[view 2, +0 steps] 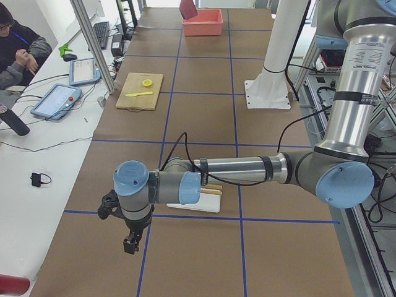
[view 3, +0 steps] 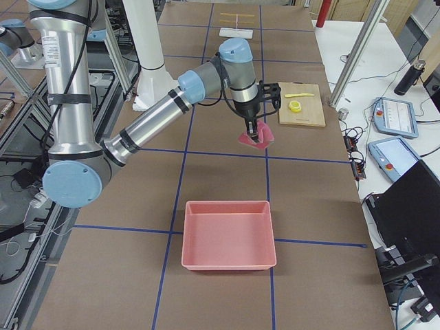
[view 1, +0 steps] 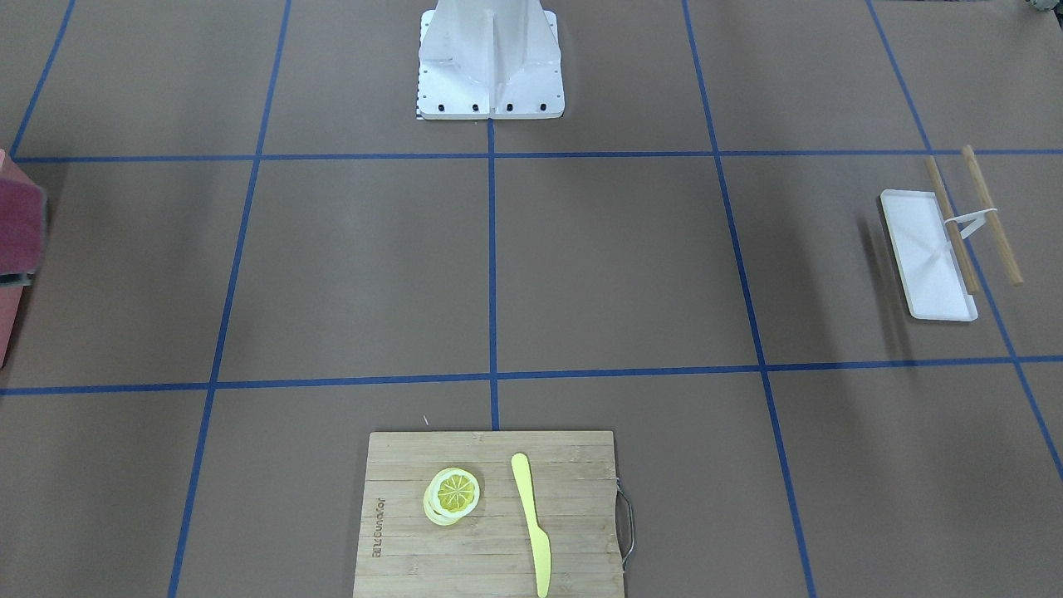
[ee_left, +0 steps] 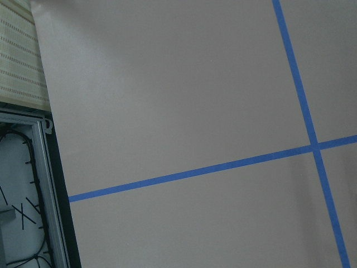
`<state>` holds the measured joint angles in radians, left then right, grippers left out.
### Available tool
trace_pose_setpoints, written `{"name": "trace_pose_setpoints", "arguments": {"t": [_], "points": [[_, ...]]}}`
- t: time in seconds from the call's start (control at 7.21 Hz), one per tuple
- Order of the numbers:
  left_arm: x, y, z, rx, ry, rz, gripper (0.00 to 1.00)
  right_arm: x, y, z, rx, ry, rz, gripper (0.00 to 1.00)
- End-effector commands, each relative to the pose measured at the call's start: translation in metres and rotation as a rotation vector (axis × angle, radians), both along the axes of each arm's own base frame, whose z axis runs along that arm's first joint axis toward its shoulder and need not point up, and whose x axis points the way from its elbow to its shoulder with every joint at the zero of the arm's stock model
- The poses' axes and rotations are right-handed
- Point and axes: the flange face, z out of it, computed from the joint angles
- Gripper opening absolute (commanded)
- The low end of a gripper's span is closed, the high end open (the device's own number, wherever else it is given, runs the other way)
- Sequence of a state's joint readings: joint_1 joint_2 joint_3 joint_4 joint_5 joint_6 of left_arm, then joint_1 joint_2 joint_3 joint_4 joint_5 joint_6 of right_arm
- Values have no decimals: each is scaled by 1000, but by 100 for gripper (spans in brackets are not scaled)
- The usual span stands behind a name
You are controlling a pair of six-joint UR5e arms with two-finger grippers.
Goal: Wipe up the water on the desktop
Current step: 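Lift the cloth into the pink bin and open the right gripper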
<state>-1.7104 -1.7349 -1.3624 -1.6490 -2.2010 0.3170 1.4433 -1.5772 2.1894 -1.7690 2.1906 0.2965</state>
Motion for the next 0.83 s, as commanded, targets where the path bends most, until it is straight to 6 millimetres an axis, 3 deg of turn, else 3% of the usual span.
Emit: {"name": "trace_pose_setpoints", "arguments": {"t": [0.0, 0.14, 0.28, 0.42, 0.69], "points": [[0, 0, -1, 3, 0, 0, 98, 87, 13, 127, 4, 82, -167, 0], [0, 0, -1, 3, 0, 0, 98, 94, 11, 166, -11, 80, -232, 0], [0, 0, -1, 3, 0, 0, 98, 94, 10, 189, -38, 80, -241, 0], [0, 1, 1, 2, 0, 0, 98, 90, 29, 208, -24, 78, -245, 0], [3, 5, 4, -4, 25, 1, 98, 80, 85, 245, -4, 35, -246, 0]]}}
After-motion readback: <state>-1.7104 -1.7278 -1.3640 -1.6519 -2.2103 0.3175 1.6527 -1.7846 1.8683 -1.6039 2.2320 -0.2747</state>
